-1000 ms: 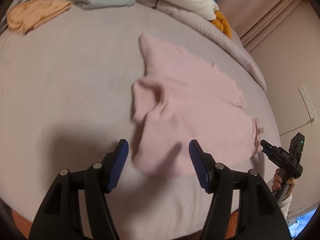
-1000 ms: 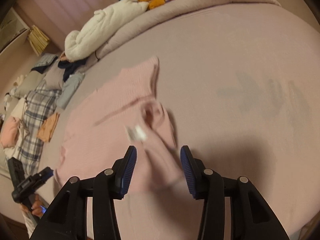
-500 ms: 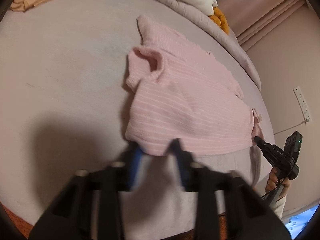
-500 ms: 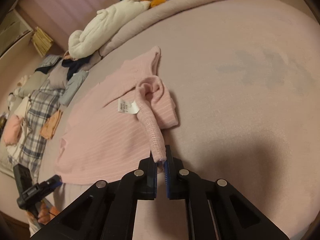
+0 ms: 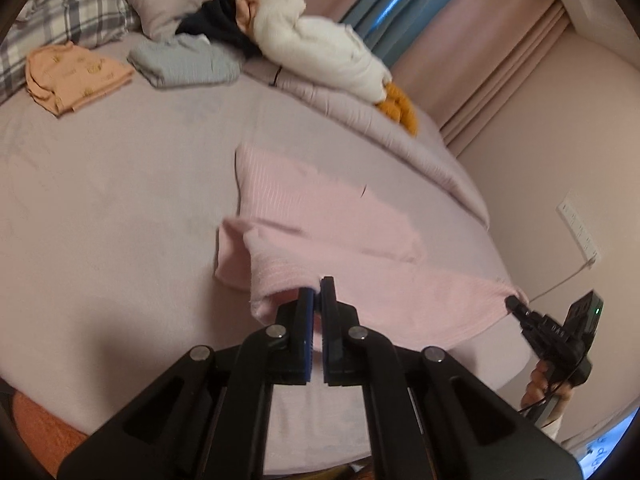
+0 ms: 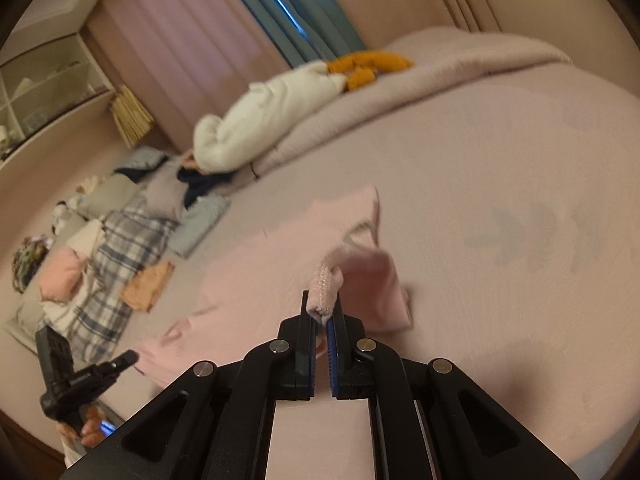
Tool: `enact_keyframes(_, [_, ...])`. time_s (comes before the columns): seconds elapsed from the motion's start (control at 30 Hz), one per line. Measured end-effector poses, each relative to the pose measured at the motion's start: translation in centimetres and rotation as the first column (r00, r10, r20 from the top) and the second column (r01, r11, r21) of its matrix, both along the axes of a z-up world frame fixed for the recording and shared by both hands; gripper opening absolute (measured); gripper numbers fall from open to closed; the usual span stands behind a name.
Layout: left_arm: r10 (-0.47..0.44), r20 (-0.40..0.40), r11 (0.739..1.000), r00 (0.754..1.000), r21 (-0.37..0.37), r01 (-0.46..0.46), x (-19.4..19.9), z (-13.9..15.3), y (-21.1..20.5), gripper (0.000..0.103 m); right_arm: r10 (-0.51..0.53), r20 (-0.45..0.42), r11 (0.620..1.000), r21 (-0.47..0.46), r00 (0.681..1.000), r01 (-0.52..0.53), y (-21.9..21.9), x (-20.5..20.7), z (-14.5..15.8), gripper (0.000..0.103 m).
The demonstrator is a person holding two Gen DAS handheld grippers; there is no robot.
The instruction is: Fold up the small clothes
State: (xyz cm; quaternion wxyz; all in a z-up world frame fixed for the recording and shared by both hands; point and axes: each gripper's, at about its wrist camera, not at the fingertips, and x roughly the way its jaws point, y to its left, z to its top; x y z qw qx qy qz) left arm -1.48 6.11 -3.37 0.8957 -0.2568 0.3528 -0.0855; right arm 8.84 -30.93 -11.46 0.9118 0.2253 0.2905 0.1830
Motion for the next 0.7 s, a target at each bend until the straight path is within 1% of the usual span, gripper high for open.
enact_keyframes(0.1, [0.029,0.065,1.000,0.997,0.005,-0.030,-1.6,2.7,0.9,0.001,0.007,0.055,1.000,0.028,0.998,-0.008,0.3,-1.1,1.8,0.007])
enact_keyframes(0.2, [0.043,0.137,0.999,0.990,-0.013,-0.041,-2.8,5.3,1.4,0.001,0.000,0.108,0.999,0.035,0.994,-0.004,0.5,-2.1,3.3,0.006])
enact_keyframes(0.23, [0.050,0.152,0.999,0.987,-0.008,-0.049,-3.1,6.0,1.4,0.001,-0.002,0.121,0.999,0.039,0.993,-0.003,0.6,-2.5,3.7,0.006])
enact_keyframes(0.27, [0.047,0.168,0.999,0.985,0.014,-0.050,-3.4,6.5,1.4,0.001,-0.002,0.132,0.999,0.046,0.991,-0.005,0.6,-2.8,4.0,0.006])
enact_keyframes(0.3, [0.038,0.174,0.998,0.984,0.052,-0.048,-3.6,6.8,1.3,0.001,-0.001,0.150,0.998,0.057,0.989,-0.008,0.7,-3.3,4.4,0.006])
enact_keyframes(0.33, [0.032,0.172,0.996,0.985,0.078,-0.046,-3.7,6.8,1.3,0.001,-0.002,0.161,0.998,0.061,0.987,-0.008,0.8,-3.6,4.5,0.006])
enact_keyframes(0.37, [0.022,0.159,0.995,0.987,0.096,-0.038,-3.7,6.4,1.3,0.001,-0.005,0.168,0.998,0.056,0.986,-0.004,0.8,-3.9,4.6,0.006])
enact_keyframes(0.43, [-0.001,0.105,0.996,0.994,0.089,-0.008,-3.4,4.8,1.5,0.001,-0.016,0.173,0.999,0.041,0.985,0.009,1.1,-4.0,4.5,0.006])
enact_keyframes(0.53, [-0.019,-0.015,0.998,1.000,0.052,0.020,-2.9,1.0,1.5,0.002,-0.032,0.155,0.999,0.023,0.987,0.029,1.3,-3.6,3.8,0.006])
enact_keyframes(0.6, [-0.045,-0.100,0.999,0.994,0.005,0.046,-2.7,-1.8,1.3,0.002,-0.041,0.133,0.999,0.029,0.990,0.038,1.1,-3.4,3.4,0.006])
enact_keyframes(0.63, [-0.058,-0.138,0.998,0.989,-0.024,0.055,-2.7,-3.2,1.0,0.005,-0.042,0.126,0.999,0.035,0.991,0.037,1.0,-3.3,3.3,0.006])
enact_keyframes(0.67, [-0.071,-0.181,0.997,0.981,-0.045,0.064,-2.7,-4.7,0.8,0.011,-0.043,0.120,0.999,0.037,0.992,0.038,0.9,-3.3,3.1,0.006])
enact_keyframes(0.7, [-0.083,-0.213,0.996,0.973,-0.054,0.074,-2.8,-5.7,0.4,0.018,-0.048,0.116,0.998,0.034,0.992,0.044,0.8,-3.3,3.0,0.006])
